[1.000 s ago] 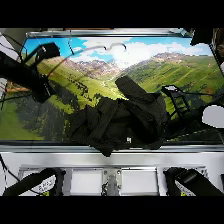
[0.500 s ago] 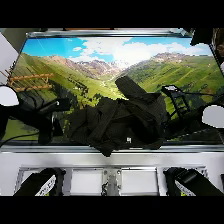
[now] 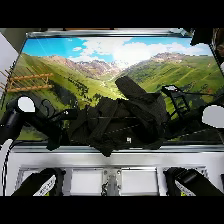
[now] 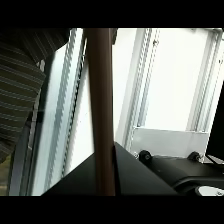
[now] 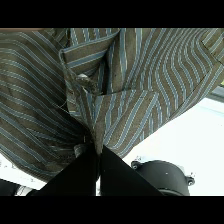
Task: Fold the clothes and pants, and hang the long-sleeved shirts on hangers.
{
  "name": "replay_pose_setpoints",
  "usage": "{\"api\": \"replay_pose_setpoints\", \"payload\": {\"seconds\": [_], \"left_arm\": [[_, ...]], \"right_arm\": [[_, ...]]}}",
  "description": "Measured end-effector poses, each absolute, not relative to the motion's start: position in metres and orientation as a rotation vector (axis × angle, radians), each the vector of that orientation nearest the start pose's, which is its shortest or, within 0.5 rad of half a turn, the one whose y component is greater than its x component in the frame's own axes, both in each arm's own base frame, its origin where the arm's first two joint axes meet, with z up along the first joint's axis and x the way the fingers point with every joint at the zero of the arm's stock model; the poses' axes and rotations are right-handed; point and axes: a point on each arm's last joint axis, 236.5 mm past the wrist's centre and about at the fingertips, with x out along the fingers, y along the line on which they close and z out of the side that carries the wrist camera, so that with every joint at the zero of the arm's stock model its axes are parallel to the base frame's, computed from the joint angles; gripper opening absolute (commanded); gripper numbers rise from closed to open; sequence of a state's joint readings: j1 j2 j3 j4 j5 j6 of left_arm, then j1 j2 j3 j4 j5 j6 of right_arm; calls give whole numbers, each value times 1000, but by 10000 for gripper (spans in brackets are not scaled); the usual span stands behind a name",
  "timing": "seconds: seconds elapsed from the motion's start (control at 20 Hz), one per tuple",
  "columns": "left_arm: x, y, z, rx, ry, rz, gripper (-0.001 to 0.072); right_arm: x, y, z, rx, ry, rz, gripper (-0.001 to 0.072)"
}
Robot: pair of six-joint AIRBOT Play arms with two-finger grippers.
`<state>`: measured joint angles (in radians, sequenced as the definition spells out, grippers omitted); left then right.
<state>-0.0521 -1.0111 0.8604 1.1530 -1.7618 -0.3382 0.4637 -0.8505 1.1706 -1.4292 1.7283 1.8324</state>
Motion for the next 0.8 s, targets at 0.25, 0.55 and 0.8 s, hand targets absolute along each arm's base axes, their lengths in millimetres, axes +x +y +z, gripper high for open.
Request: {"api": "replay_pose_setpoints", "payload": {"seconds": [0.25,0.55,0.8], "left_arm": [[155,-110,9,538,1366,-1481,7],[161,-143,-7,585,1328,-1564,7],[187,-180,2,530,1235,-1612,7]], "right_arm": [[186,130,115,-36,1453,326,18],[193,130,125,-39,1432,334,16],[211,135,152,-49,1416,335,16]]}}
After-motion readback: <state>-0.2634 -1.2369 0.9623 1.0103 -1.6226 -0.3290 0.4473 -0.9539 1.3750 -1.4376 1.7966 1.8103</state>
